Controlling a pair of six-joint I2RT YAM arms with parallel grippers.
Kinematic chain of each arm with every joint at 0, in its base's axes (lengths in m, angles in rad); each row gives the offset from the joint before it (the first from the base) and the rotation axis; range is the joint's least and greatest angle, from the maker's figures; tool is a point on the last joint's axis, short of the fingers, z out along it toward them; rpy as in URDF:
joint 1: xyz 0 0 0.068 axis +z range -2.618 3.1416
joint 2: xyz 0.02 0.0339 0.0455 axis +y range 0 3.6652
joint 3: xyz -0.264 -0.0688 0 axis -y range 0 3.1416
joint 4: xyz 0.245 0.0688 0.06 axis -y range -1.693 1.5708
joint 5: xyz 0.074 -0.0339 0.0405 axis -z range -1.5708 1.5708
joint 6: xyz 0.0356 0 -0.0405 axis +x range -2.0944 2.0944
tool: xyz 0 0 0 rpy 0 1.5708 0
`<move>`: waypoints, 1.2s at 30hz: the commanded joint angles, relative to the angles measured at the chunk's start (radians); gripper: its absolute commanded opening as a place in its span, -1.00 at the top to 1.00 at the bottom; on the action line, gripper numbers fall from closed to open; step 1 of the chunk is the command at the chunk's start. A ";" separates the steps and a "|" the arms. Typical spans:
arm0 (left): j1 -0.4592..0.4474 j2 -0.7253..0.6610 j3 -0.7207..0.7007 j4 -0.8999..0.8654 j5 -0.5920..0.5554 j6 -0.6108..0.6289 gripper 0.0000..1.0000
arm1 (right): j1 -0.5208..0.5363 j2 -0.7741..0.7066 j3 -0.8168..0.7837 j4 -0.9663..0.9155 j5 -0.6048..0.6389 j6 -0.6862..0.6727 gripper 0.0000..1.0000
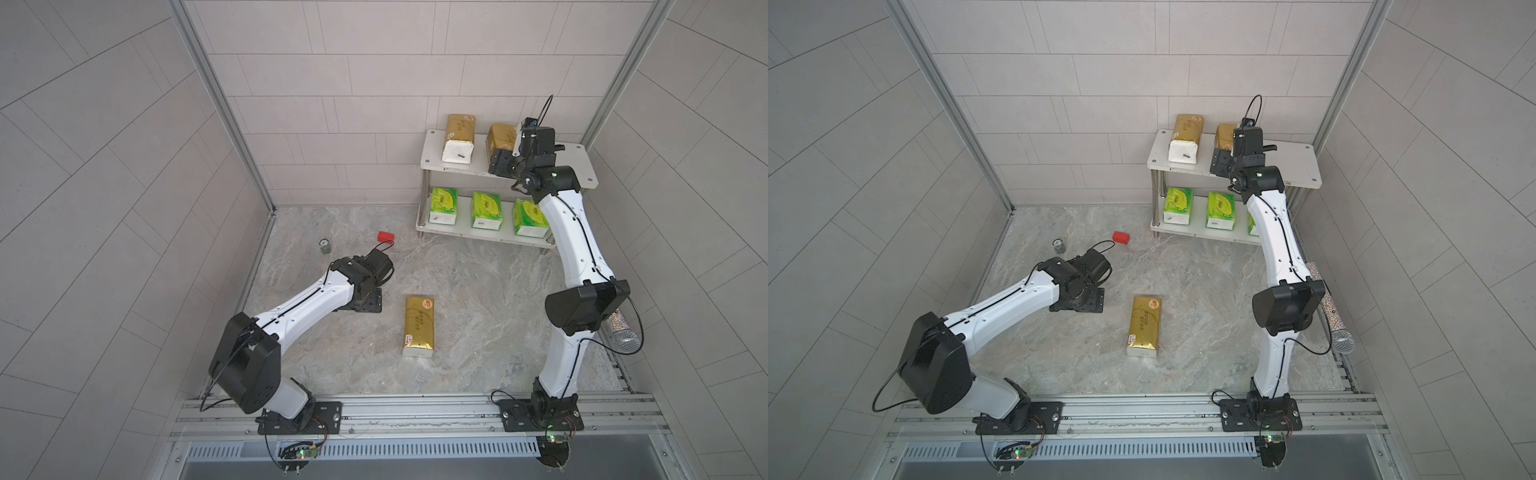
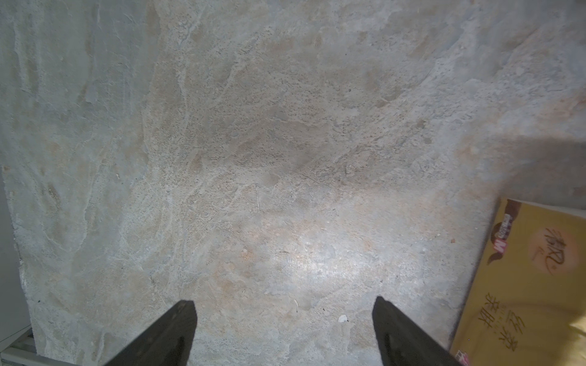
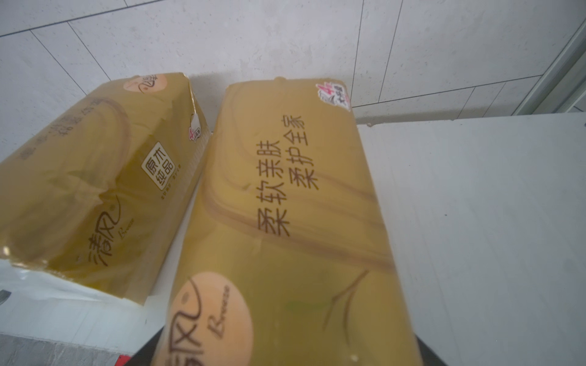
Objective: Place the tissue boxes on the shelf by color
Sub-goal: Place a box of tissues on the shelf.
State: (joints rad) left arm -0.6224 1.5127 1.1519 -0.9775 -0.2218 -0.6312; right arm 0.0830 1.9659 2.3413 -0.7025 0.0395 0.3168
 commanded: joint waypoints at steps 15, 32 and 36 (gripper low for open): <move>-0.003 0.054 0.043 0.005 -0.037 -0.012 -0.90 | -0.028 0.105 0.061 0.022 0.012 -0.005 -0.75; 0.008 0.052 0.049 0.000 -0.047 -0.009 -0.90 | -0.033 0.120 0.063 0.022 0.040 -0.011 -0.81; 0.008 0.050 0.046 -0.001 -0.045 -0.009 -0.90 | -0.034 0.115 0.063 0.023 0.039 -0.009 -0.88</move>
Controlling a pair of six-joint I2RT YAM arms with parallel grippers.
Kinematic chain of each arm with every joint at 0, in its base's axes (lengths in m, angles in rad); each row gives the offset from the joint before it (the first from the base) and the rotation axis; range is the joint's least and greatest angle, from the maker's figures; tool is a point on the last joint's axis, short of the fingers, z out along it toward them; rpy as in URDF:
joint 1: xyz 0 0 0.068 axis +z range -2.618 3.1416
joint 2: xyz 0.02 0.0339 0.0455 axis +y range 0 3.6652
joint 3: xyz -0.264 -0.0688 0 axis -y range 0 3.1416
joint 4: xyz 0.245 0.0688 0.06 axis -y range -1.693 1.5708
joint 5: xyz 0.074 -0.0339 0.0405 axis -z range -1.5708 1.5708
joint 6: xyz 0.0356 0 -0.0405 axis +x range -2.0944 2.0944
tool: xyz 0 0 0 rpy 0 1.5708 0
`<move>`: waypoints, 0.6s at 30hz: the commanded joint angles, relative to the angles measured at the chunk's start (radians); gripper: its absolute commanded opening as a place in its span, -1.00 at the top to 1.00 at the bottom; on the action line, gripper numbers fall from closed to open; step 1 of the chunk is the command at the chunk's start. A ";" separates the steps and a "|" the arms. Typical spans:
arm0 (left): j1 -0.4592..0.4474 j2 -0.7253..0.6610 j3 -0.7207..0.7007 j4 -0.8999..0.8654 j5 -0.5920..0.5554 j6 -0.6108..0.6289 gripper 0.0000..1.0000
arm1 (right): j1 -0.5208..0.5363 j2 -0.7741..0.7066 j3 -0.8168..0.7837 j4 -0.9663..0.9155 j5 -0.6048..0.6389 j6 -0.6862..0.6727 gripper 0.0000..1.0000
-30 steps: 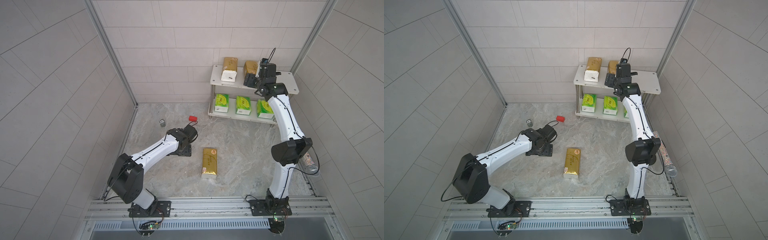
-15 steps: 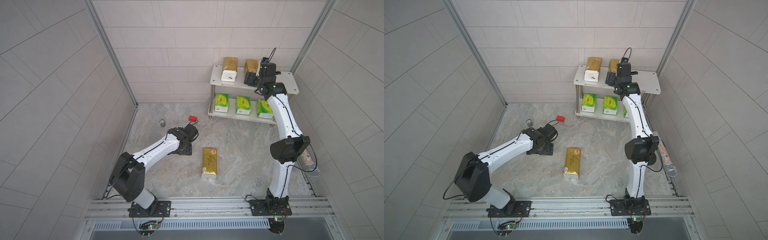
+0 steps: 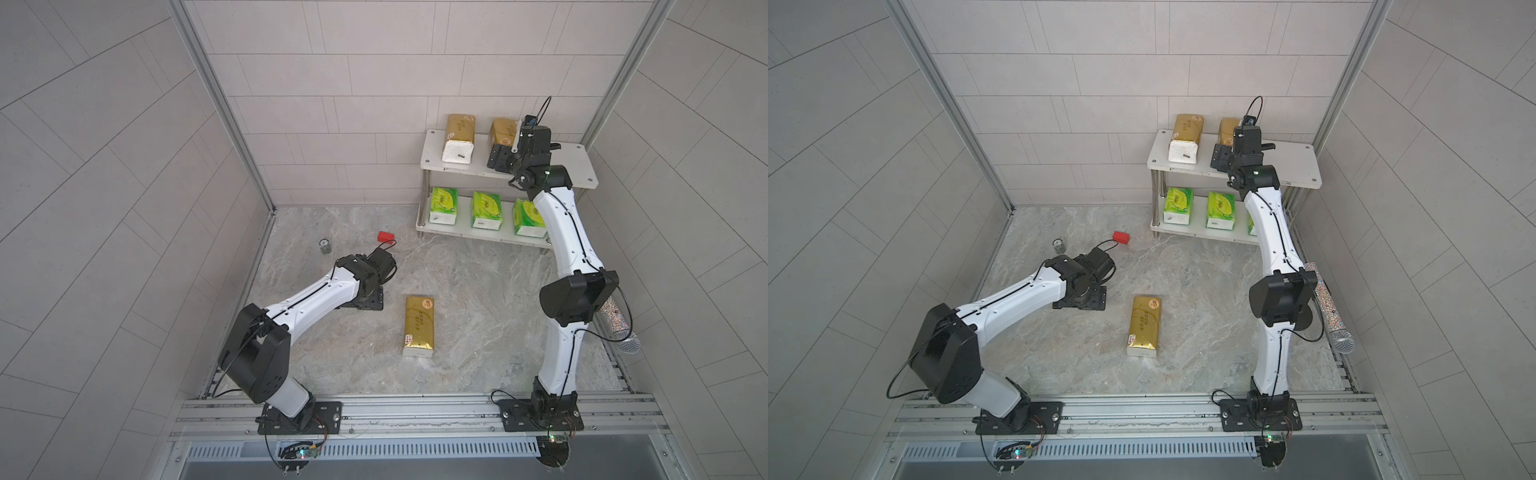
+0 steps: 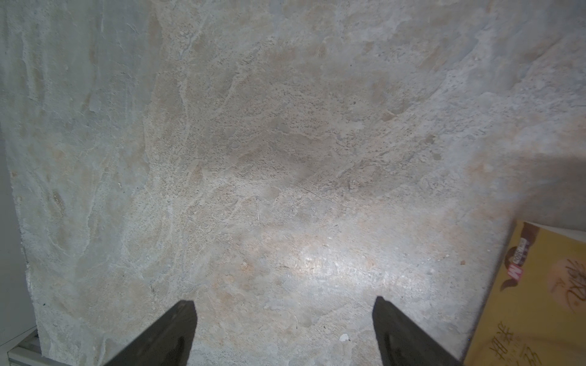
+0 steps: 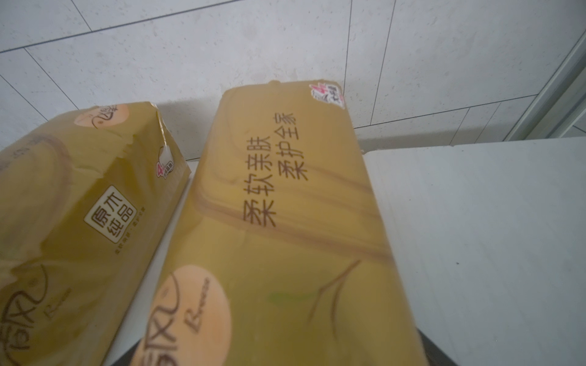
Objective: Place the tissue boxes on the shelf by color
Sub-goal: Place a box of tissues on the shelf.
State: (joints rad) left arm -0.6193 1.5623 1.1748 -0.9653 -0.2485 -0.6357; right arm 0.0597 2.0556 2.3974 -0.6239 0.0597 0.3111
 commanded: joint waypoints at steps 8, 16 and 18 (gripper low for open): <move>0.006 -0.016 0.013 -0.014 -0.020 -0.004 -0.90 | -0.010 -0.007 0.006 -0.051 0.009 -0.001 -0.99; 0.007 -0.027 0.005 -0.014 -0.018 -0.007 -0.90 | -0.010 -0.040 0.001 -0.040 -0.004 0.001 -0.90; 0.007 -0.031 0.003 -0.013 -0.016 -0.007 -0.90 | -0.009 -0.046 -0.005 -0.038 0.007 0.005 -0.80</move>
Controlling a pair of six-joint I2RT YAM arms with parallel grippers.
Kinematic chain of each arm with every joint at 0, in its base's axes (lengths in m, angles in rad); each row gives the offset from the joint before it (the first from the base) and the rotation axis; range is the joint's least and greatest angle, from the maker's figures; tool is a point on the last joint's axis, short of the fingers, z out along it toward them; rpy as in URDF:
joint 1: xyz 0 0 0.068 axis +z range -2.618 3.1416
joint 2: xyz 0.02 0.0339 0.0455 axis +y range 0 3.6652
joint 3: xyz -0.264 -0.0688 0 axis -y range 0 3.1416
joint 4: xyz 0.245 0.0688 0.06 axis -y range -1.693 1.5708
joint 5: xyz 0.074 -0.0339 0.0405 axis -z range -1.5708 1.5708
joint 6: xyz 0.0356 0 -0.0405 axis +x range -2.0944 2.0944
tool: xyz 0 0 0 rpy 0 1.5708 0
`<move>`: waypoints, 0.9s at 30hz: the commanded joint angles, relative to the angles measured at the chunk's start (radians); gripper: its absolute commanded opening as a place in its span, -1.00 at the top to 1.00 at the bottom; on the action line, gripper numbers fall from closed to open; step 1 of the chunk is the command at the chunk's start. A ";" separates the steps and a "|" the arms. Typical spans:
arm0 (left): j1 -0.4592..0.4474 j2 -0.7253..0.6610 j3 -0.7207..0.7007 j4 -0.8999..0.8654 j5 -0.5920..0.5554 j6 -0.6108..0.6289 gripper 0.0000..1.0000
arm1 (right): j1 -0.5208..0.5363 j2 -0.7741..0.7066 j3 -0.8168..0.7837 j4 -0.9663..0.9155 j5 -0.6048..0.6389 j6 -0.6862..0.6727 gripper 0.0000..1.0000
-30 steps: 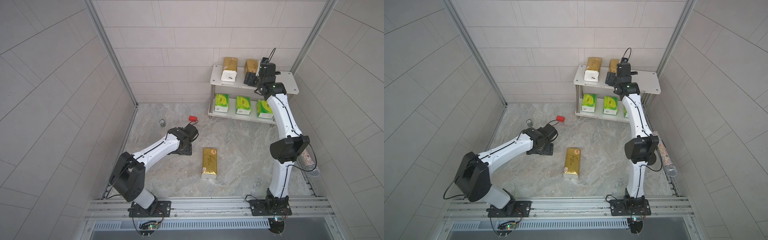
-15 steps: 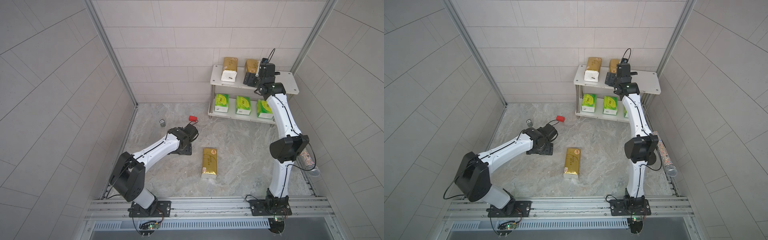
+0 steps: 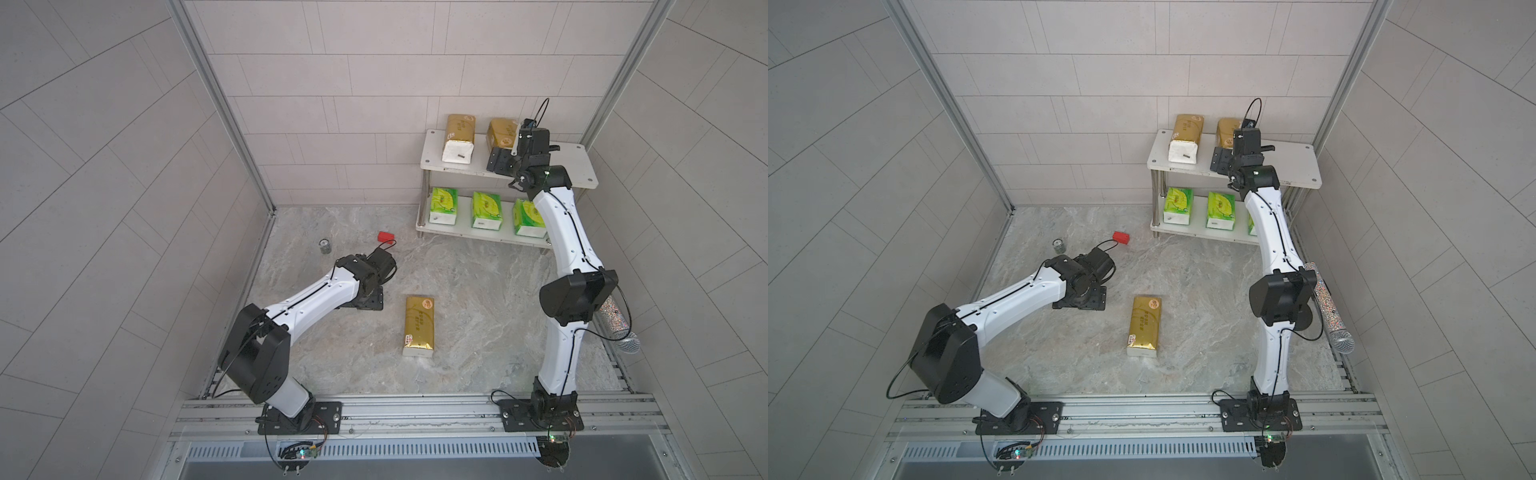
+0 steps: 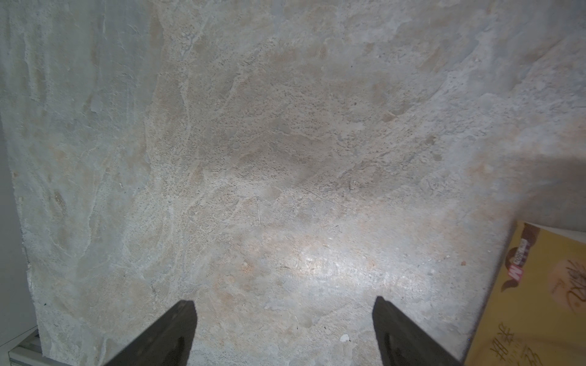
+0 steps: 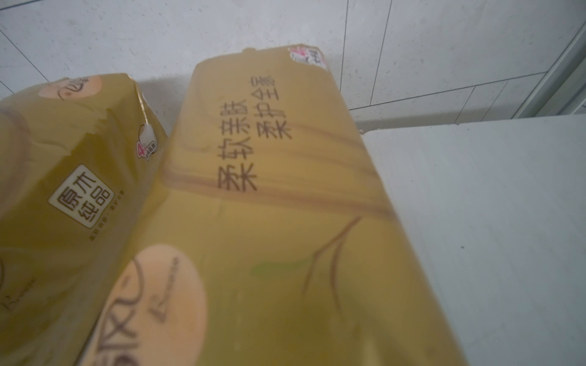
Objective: Place the tissue boxes on the shelf by color
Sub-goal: Place a box of tissues on the shelf.
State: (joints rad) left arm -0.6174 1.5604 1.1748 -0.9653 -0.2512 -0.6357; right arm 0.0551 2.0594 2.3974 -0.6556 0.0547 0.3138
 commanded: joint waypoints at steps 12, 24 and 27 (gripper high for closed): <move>0.005 -0.056 -0.017 -0.015 -0.009 -0.010 -0.90 | 0.033 -0.097 -0.079 0.016 0.150 0.024 -0.71; 0.004 -0.084 -0.033 -0.026 -0.019 -0.011 -0.90 | 0.038 -0.039 -0.040 0.018 0.151 0.050 -0.74; 0.005 -0.089 -0.034 -0.027 -0.023 -0.012 -0.90 | 0.036 -0.030 -0.032 0.018 0.152 0.050 -0.75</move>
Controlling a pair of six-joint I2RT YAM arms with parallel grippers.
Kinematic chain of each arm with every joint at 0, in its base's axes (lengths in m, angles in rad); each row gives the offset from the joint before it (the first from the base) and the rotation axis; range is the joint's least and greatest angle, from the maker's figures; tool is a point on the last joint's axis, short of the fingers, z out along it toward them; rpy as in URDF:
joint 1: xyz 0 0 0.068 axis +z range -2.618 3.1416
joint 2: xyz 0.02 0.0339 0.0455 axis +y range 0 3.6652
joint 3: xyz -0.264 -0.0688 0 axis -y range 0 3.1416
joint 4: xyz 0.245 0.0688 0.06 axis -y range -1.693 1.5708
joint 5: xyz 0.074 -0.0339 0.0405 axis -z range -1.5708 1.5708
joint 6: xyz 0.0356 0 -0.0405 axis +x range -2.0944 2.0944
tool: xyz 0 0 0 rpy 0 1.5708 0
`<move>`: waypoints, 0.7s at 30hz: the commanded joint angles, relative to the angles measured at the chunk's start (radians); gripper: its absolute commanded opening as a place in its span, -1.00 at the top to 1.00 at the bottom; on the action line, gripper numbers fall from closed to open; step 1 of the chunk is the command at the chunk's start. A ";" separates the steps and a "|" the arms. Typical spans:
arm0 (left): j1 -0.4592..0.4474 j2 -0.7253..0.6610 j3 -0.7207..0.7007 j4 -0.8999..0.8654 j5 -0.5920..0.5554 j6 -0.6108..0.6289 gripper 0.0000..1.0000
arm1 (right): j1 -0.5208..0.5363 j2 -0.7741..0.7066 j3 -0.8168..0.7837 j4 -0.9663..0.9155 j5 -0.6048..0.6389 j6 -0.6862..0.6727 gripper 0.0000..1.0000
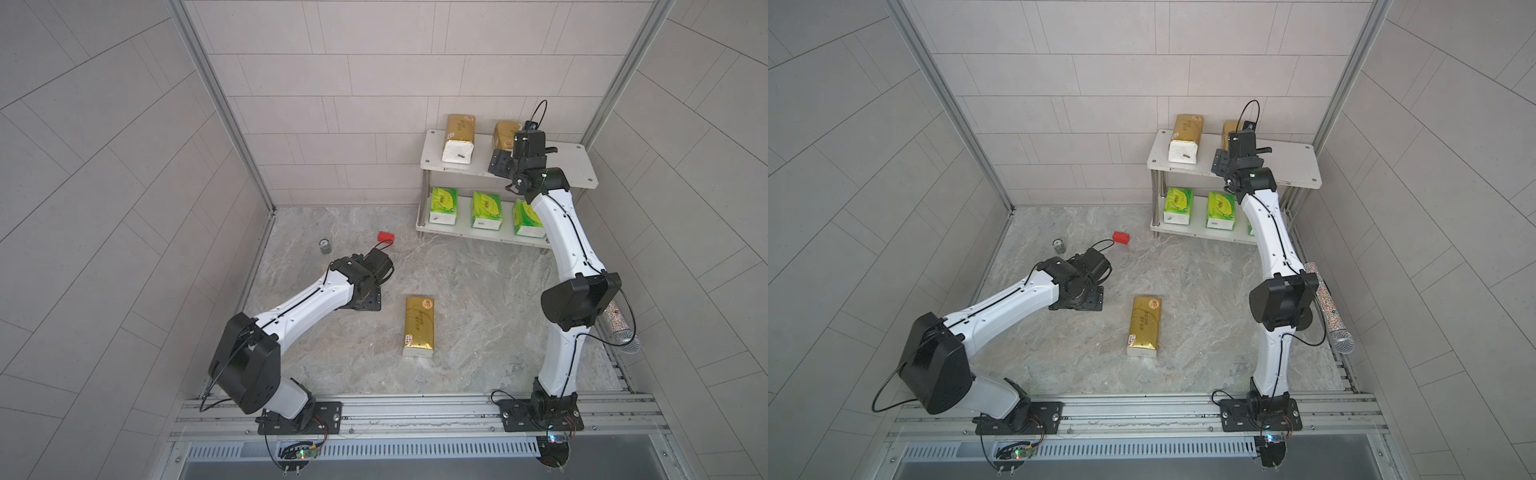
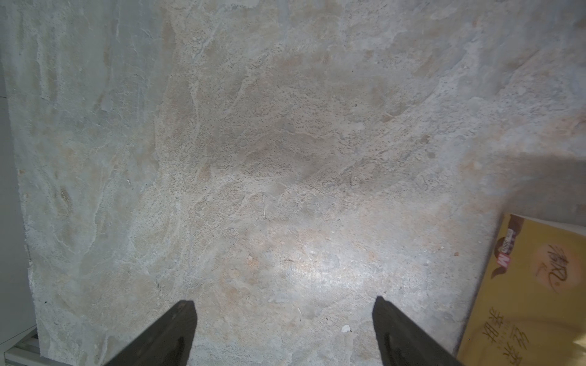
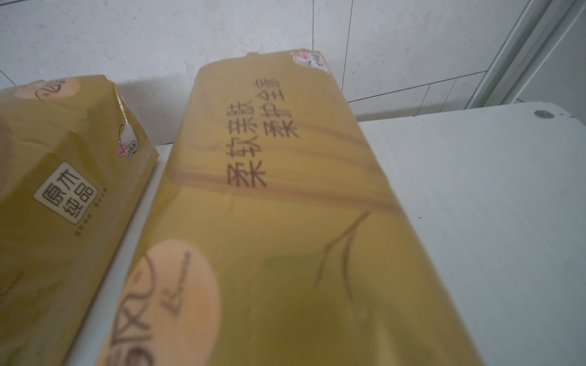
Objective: Place the tissue boxes on the shelf by color
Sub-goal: Place a box of tissues on the shelf.
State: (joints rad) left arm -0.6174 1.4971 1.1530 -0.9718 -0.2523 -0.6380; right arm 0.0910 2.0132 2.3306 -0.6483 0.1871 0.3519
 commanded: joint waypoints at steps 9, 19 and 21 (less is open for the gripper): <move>0.007 -0.031 -0.019 -0.022 -0.024 -0.012 -0.90 | -0.003 0.033 0.060 0.012 -0.009 0.003 -0.74; 0.007 -0.040 -0.029 -0.020 -0.024 -0.017 -0.90 | -0.004 0.048 0.078 0.005 -0.010 0.019 -0.76; 0.007 -0.042 -0.031 -0.020 -0.025 -0.017 -0.90 | -0.003 0.046 0.078 0.001 -0.006 0.023 -0.82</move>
State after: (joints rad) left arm -0.6174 1.4815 1.1381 -0.9764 -0.2565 -0.6395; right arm 0.0906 2.0521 2.3817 -0.6479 0.1764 0.3595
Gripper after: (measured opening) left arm 0.951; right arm 0.905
